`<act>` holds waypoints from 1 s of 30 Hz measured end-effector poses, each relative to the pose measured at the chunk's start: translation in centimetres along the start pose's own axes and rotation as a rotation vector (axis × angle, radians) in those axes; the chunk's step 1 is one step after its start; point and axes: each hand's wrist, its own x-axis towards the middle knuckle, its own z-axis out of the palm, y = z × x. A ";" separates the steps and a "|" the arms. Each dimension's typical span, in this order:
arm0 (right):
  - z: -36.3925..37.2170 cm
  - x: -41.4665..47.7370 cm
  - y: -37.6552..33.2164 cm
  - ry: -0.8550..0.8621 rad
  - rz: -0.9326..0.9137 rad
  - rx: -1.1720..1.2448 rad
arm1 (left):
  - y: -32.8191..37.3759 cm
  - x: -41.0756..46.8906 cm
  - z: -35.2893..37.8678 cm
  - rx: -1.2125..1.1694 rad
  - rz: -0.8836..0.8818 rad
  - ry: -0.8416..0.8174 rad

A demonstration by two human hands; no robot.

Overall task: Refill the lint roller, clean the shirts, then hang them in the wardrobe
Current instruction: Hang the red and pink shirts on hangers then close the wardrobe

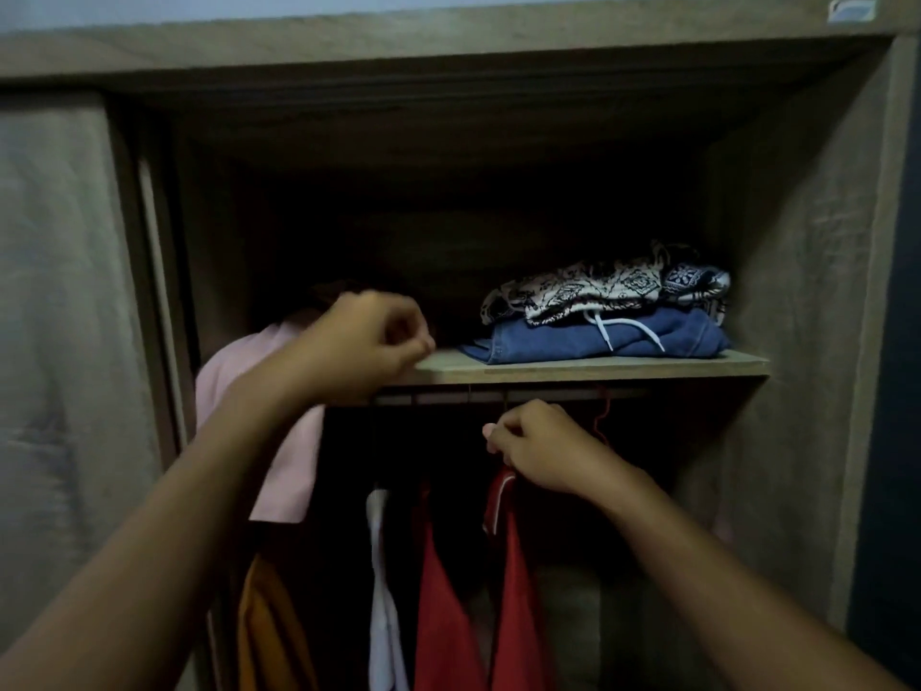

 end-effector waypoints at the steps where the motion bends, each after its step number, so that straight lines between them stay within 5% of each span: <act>1: -0.6 -0.2 -1.2 -0.010 -0.044 0.012 | -0.9 1.2 -1.0 0.073 -0.038 0.100; 4: -2.3 -0.7 -4.5 -0.013 -0.184 0.012 | -5.0 4.8 -2.6 0.232 -0.309 0.194; 7: -3.4 -0.1 -6.9 0.037 -0.292 0.022 | -8.0 6.0 -2.9 0.369 -0.578 0.040; 13: -4.5 2.6 -8.9 0.146 -0.321 0.033 | -9.6 5.2 -2.3 0.425 -0.660 -0.216; 18: -4.0 4.1 -9.5 0.157 -0.276 0.031 | -8.7 3.5 -2.2 0.396 -0.563 -0.118; 23: -2.9 5.0 -10.2 0.370 -0.186 0.122 | -4.7 -0.5 -1.8 0.409 -0.282 -0.093; 30: -3.5 7.0 -13.8 0.158 -0.008 0.156 | -1.3 -6.0 -1.9 0.285 0.158 -0.139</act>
